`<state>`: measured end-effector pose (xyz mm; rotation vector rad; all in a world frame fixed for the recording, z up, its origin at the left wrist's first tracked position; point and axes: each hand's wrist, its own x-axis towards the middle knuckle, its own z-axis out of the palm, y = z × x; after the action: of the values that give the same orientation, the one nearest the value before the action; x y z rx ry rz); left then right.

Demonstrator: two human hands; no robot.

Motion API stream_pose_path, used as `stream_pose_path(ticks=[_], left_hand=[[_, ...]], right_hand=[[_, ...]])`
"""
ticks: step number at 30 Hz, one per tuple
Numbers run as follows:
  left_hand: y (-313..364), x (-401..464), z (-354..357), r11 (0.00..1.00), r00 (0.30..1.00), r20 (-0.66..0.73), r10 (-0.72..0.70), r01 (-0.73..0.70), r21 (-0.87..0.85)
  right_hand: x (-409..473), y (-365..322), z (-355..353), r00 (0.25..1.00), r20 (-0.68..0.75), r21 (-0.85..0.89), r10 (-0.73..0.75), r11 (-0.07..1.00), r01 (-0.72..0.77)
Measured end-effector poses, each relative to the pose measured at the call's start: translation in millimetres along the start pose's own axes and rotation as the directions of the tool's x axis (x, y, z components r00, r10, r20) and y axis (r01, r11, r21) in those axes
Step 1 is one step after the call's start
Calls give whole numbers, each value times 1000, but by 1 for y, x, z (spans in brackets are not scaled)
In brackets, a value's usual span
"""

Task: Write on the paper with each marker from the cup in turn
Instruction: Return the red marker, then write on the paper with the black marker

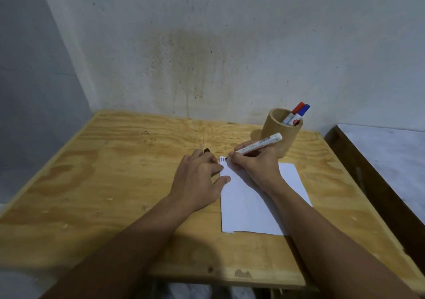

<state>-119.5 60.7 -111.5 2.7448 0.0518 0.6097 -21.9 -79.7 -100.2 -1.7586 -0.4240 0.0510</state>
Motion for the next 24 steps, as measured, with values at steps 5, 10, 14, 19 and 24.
stream_pose_path(ticks=[5,10,14,19,24], left_hand=[[1,1,2,999,1000,-9,-24,24,22],[1,1,3,999,999,-4,-32,32,20],[1,1,4,999,999,-5,-32,32,11],[2,2,3,999,999,2,-44,44,6],[3,1,2,999,999,4,-44,44,5]], right_hand=[[2,2,1,1000,-5,-17,10,1000,-10],[3,3,3,1000,-3,-25,27,999,-27],[2,3,2,1000,-5,-15,18,1000,-18],[1,1,2,1000,5,-17,1,1000,-1],[1,2,2,1000,5,-49,-7,999,7]])
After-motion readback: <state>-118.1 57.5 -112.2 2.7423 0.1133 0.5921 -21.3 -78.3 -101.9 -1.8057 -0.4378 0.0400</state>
